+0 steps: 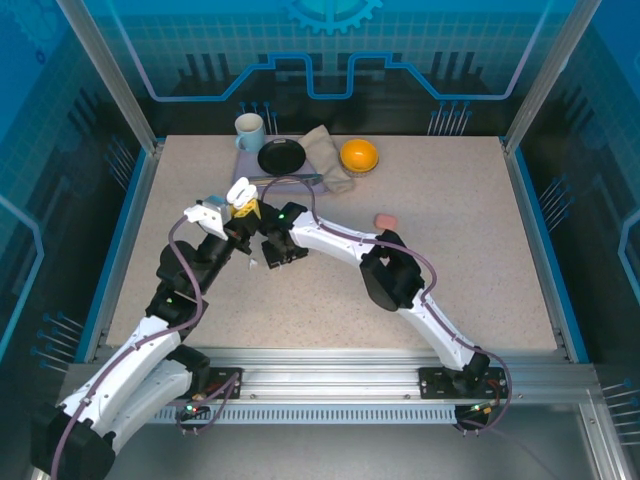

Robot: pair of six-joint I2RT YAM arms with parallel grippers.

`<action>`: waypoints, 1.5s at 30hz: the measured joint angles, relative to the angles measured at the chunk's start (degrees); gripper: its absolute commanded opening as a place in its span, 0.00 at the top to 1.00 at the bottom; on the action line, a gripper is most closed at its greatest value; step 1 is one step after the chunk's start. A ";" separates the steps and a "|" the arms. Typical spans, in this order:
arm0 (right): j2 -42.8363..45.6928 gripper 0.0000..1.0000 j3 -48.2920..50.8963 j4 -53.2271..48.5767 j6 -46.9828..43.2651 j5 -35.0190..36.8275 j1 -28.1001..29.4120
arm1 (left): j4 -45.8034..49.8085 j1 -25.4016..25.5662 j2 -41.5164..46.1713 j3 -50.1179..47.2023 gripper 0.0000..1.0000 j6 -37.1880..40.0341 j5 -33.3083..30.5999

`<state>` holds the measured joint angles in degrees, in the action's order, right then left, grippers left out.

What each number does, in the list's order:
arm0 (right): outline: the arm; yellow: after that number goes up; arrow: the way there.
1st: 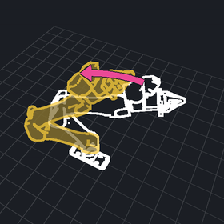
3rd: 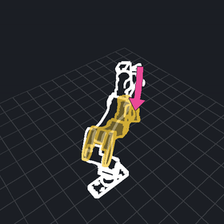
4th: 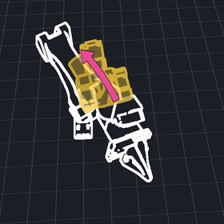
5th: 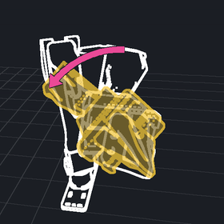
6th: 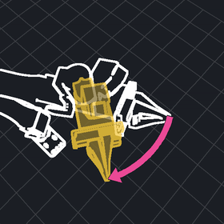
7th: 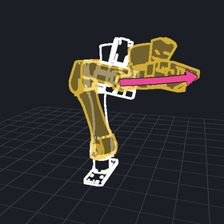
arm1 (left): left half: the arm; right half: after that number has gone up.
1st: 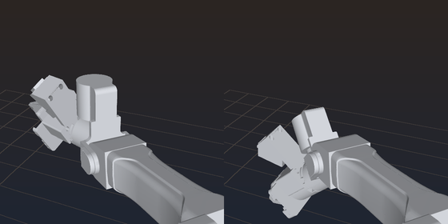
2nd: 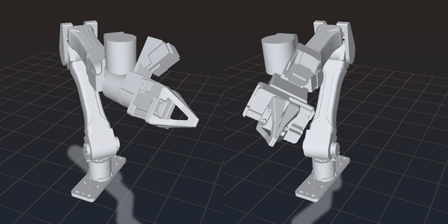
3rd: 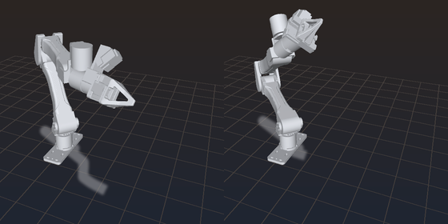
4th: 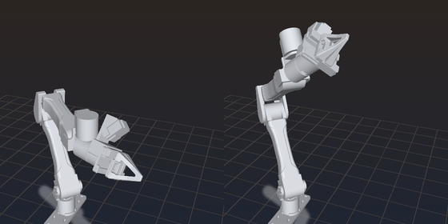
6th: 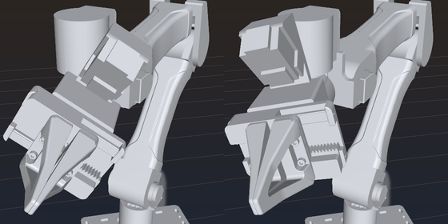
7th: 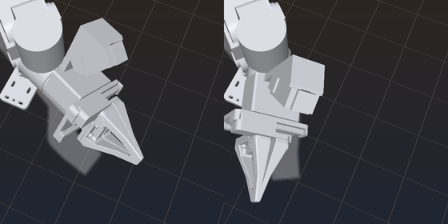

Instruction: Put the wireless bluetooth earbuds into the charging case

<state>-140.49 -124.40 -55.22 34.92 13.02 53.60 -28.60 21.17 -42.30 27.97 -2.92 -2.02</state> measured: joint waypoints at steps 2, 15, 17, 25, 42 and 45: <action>0.00 0.46 -0.52 -0.13 0.02 0.50 0.31 | 0.00 0.00 0.00 0.00 1.00 -0.02 -0.28; 0.00 0.48 -3.13 1.79 8.61 -0.90 1.99 | -0.24 -0.72 -1.18 3.52 1.00 -0.20 -3.87; -0.02 0.49 -4.24 2.38 10.97 -1.55 2.29 | -0.33 -1.05 -1.97 4.76 1.00 -0.20 -4.22; -5.16 0.53 -14.91 2.08 20.61 -4.09 3.30 | -0.42 -1.90 -3.80 7.56 1.00 -0.22 -4.24; -9.84 0.54 -17.59 0.13 21.51 0.22 5.09 | -0.20 -2.86 -3.69 7.67 1.00 -0.24 -4.20; -6.64 0.54 -14.86 0.11 19.19 2.47 5.49 | -0.20 -2.97 -3.43 7.67 1.00 -0.48 -4.20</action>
<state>-147.13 -139.26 -55.11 54.11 15.49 59.09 -28.80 18.20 -45.74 35.64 -3.40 -6.22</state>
